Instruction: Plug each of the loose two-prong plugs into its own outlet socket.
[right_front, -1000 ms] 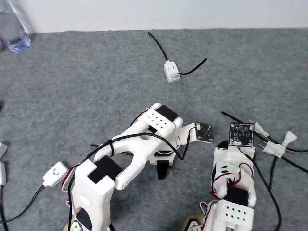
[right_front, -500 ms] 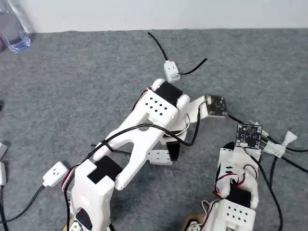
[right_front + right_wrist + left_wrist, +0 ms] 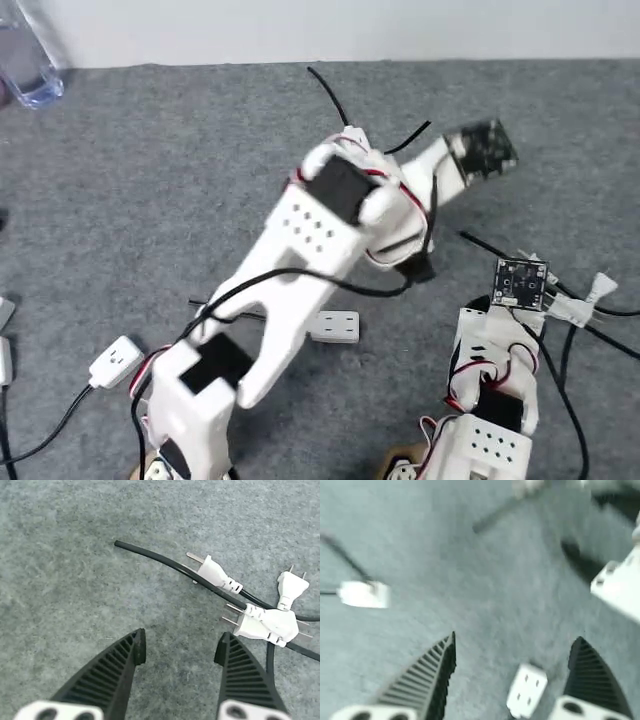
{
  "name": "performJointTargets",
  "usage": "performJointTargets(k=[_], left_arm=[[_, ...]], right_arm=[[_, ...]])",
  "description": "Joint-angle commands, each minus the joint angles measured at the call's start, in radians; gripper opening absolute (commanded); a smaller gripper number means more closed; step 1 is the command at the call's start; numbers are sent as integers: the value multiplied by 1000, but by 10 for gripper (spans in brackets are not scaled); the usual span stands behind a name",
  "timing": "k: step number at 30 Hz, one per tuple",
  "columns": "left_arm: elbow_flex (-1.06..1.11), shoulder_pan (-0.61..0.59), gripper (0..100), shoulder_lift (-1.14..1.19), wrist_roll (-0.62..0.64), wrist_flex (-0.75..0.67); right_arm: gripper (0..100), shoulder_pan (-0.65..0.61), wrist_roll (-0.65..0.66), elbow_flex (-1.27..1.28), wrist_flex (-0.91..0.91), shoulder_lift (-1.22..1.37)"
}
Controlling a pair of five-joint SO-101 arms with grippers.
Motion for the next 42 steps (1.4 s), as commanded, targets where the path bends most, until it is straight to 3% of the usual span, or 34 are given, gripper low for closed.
performJointTargets(k=[1,9,20,28,38,42], left_arm=[[-74,-21,338,-141,58,28],[-107,-170,338,-445,89,25],[-1,-637,338,-861,91,25],[311,-842,338,-1212,92,23],[763,-947,338,-1583,92,25],[1038,-1025,338,-1728,161,12]], right_arm=[[220,10,-9,-21,-22,-7],[220,-27,-6,-15,-22,-7],[220,-31,-8,-14,-22,-7],[220,-33,-8,-12,-21,-7],[220,-33,-8,-12,-18,-7],[220,-33,-8,-12,-18,-7]])
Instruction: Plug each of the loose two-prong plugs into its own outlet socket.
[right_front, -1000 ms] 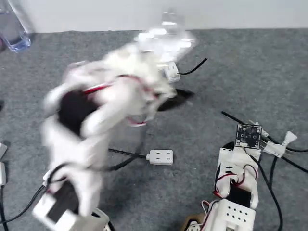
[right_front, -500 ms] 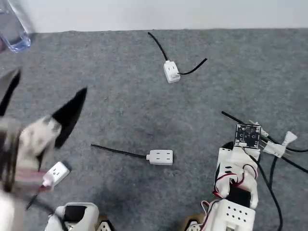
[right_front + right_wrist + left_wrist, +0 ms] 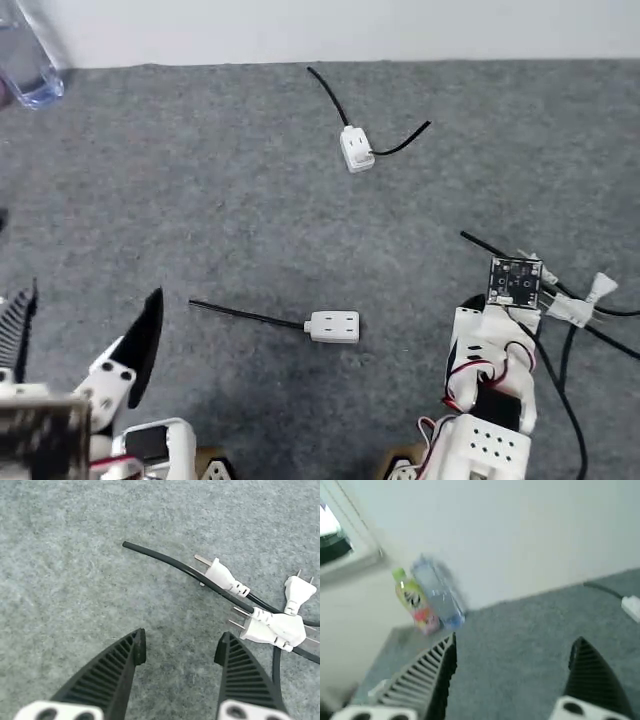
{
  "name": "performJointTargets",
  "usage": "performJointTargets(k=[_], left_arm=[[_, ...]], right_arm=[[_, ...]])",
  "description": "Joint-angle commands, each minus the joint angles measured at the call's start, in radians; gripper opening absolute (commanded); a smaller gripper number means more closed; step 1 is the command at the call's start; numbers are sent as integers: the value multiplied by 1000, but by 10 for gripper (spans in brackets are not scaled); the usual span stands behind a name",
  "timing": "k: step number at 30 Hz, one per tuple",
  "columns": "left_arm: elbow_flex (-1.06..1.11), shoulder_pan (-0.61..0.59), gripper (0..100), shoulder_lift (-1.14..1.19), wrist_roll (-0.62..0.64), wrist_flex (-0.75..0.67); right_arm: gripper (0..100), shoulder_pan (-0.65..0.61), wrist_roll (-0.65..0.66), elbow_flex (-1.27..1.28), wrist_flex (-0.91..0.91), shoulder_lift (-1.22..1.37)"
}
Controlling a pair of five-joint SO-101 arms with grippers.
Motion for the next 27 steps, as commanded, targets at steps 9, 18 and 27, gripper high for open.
performJointTargets(k=[9,18,27], left_arm=[[736,-135,339,-499,284,-261],[1075,-135,339,-480,293,-456],[1365,-135,339,-480,293,-532]], right_arm=[[220,-8,-8,-12,-18,-7],[220,-8,-8,-11,-13,-7],[220,-35,-3,3,-13,-7]])
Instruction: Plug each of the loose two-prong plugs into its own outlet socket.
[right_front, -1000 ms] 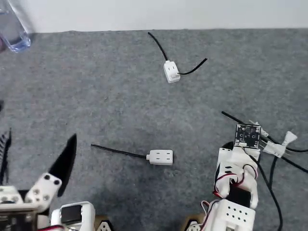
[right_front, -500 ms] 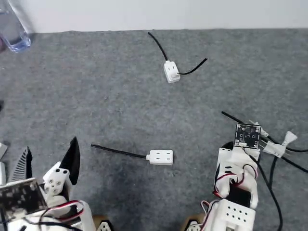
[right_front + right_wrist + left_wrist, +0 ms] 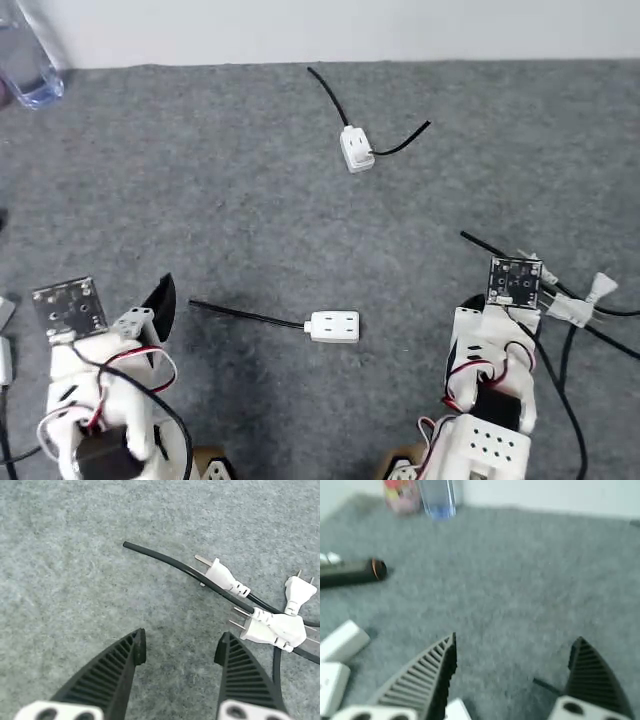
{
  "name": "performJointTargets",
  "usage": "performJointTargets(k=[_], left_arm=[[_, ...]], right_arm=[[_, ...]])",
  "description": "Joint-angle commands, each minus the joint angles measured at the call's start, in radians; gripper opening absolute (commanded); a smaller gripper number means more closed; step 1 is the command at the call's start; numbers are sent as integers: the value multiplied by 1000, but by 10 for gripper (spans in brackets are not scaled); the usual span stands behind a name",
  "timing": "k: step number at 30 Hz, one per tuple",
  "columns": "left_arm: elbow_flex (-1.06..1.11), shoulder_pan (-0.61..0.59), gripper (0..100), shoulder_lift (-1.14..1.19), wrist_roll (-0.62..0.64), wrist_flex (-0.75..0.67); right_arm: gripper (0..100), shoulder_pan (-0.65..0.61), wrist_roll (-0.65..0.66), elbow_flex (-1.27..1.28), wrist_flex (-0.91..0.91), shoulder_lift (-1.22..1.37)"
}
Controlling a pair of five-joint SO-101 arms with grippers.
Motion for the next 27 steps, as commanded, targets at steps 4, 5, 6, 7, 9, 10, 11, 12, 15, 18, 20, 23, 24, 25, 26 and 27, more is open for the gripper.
performJointTargets(k=[4,5,6,7,9,10,11,12,15,18,20,23,24,25,26,27], left_arm=[[196,-3,339,14,8,-91],[239,-3,339,14,8,-117],[283,-3,339,14,8,-149],[321,-3,339,14,8,-183],[341,-3,339,14,6,-213],[340,-2,339,14,6,-204],[341,2,339,14,6,-198],[341,2,339,14,6,-195],[341,2,339,14,6,-193],[341,2,339,14,6,-193],[341,2,339,17,3,-193],[341,2,339,17,2,-193],[341,2,339,17,2,-193],[341,2,339,17,2,-193],[341,2,339,17,2,-193],[341,2,339,18,2,-193]], right_arm=[[220,-45,5,-5,-12,-7],[220,-39,29,-8,-12,-7],[220,-31,80,-21,-10,-7],[220,-12,144,-35,-2,-7],[220,51,262,-61,2,-7],[220,93,305,-72,-2,-7],[220,133,338,-83,-18,-7],[220,170,365,-94,-41,-7],[220,239,427,-114,-113,-7],[220,249,512,-132,-142,-5],[219,249,557,-153,-139,2],[219,251,626,-193,-137,4],[219,252,655,-209,-137,4],[219,252,686,-222,-137,5],[219,252,721,-238,-137,5],[219,255,760,-255,-137,5]])
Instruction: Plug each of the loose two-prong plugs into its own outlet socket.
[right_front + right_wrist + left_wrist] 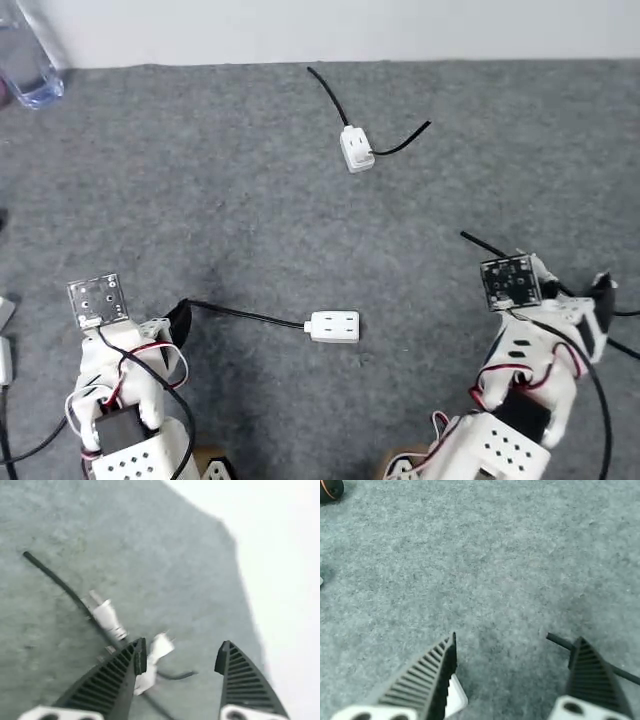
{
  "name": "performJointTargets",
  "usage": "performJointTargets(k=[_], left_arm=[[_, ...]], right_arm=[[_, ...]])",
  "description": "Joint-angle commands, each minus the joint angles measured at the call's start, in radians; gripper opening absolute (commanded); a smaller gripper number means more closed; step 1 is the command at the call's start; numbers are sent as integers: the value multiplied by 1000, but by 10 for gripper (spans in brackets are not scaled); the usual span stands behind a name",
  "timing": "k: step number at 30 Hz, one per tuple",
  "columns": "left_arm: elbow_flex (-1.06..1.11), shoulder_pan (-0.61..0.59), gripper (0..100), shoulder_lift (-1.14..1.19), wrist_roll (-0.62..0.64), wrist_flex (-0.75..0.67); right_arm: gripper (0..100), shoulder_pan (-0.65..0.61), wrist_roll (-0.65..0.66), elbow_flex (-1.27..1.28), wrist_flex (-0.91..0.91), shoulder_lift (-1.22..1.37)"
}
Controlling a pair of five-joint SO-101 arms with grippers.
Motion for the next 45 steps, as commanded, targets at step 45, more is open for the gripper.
performJointTargets(k=[45], left_arm=[[-4,3,339,0,2,-25]], right_arm=[[219,58,618,-1169,595,1484]])
